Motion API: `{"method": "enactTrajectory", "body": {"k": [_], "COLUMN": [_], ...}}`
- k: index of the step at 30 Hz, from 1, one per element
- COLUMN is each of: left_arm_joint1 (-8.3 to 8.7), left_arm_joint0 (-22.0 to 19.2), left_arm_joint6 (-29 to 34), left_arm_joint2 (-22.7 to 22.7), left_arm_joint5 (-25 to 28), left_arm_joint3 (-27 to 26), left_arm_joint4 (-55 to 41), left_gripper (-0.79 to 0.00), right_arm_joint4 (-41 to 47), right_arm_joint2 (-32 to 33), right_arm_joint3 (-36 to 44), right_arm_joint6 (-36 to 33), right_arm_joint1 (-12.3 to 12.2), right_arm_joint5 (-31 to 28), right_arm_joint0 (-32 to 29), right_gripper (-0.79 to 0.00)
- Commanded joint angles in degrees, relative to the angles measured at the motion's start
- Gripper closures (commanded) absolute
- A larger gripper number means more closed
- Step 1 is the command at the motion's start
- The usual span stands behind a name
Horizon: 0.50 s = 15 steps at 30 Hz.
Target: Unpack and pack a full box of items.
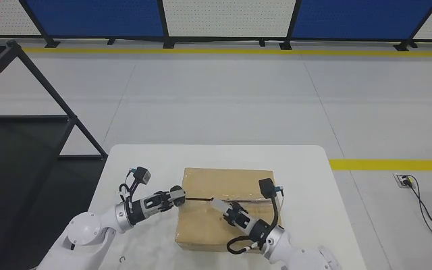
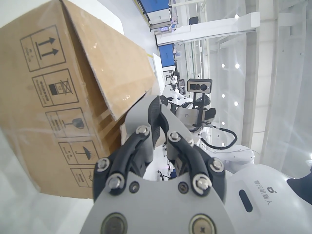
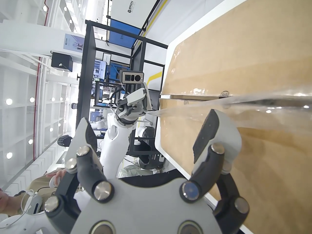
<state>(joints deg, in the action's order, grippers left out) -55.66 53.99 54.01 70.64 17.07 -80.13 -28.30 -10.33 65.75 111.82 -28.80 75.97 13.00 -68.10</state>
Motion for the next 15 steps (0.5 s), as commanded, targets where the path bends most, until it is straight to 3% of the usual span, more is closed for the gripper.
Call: {"method": "enactTrajectory", "body": {"k": [1,2,3,5,6,7,8,15], "left_arm_joint1": [-0.08,-0.12,-0.15,-0.15,-0.14,-0.13,-0.1,0.14], "left_arm_joint0": [-0.13,-0.18,-0.21,-0.24,-0.18,-0.09,-0.01,0.93], "left_arm_joint6": [-0.2,-0.22,-0.2,0.1,0.23,0.43,0.79,3.14], "left_arm_joint2": [0.02,-0.01,-0.01,0.14,0.32,0.55,0.78,1.93], "left_arm_joint5": [0.01,0.01,0.02,0.29,0.47,0.72,1.3,4.57], "left_arm_joint3": [0.13,0.17,0.22,0.31,0.36,0.38,0.34,0.47], "left_arm_joint4": [0.01,0.03,0.05,0.45,0.41,0.24,0.28,1.68], "left_gripper": [0.0,0.0,-0.203,-0.345,-0.474,-0.702,-0.785,-0.785], "right_arm_joint4": [-0.1,-0.13,-0.15,-0.23,-0.22,-0.22,-0.25,0.23], "right_arm_joint2": [-0.24,-0.42,-0.6,-0.92,-1.04,-1.16,-1.25,-1.31], "right_arm_joint3": [-0.27,-0.41,-0.59,-0.88,-1.03,-1.2,-1.33,-1.78], "right_arm_joint6": [-0.28,-0.38,-0.39,-0.33,-0.25,-0.22,-0.25,-0.15], "right_arm_joint1": [-0.01,0.0,0.02,0.07,0.09,0.11,0.12,0.17], "right_arm_joint5": [-0.2,-0.22,-0.19,-0.08,-0.06,-0.02,0.05,0.1], "right_arm_joint0": [0.17,0.33,0.49,0.84,1.0,1.15,1.32,1.96], "right_gripper": [-0.785,-0.785,-0.785,-0.785,-0.785,-0.785,-0.785,-0.785]}}
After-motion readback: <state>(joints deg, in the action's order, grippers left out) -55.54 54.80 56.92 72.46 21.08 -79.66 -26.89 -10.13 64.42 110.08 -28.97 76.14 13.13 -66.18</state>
